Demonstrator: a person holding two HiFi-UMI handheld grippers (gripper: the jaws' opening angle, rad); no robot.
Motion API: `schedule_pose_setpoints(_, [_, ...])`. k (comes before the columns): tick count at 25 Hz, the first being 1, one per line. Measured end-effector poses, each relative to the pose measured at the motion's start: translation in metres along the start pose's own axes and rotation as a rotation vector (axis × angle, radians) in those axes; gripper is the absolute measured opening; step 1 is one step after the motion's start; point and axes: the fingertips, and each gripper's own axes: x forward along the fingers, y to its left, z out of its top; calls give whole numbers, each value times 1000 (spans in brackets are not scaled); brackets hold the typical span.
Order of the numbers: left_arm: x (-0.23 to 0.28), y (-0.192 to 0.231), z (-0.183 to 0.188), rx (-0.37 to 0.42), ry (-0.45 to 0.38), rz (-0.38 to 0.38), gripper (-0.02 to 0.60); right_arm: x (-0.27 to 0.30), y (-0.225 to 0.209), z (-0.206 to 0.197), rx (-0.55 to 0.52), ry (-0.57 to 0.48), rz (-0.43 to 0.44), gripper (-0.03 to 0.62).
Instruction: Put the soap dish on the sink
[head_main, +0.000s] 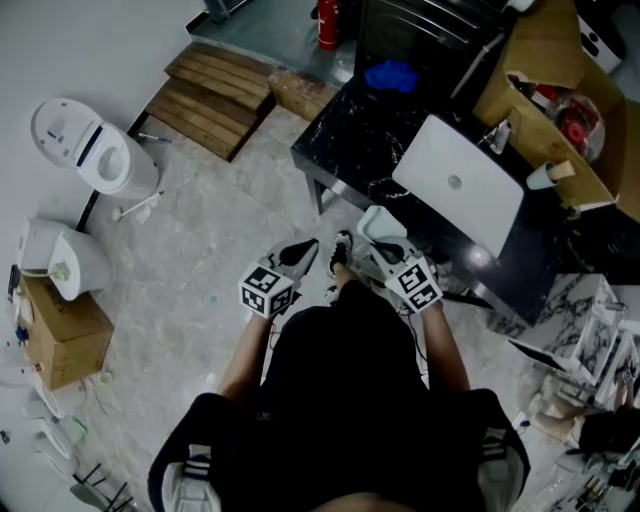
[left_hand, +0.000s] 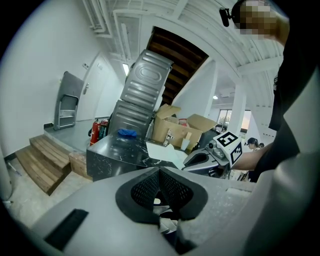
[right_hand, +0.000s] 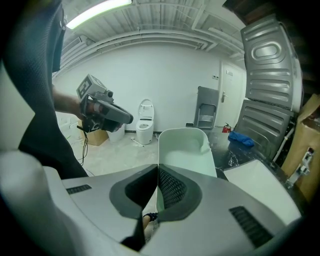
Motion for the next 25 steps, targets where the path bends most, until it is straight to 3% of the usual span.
schedule_pose_setpoints(25, [61,69,52,-3,43,-16,0,57,-79,26,9,15,38,-3])
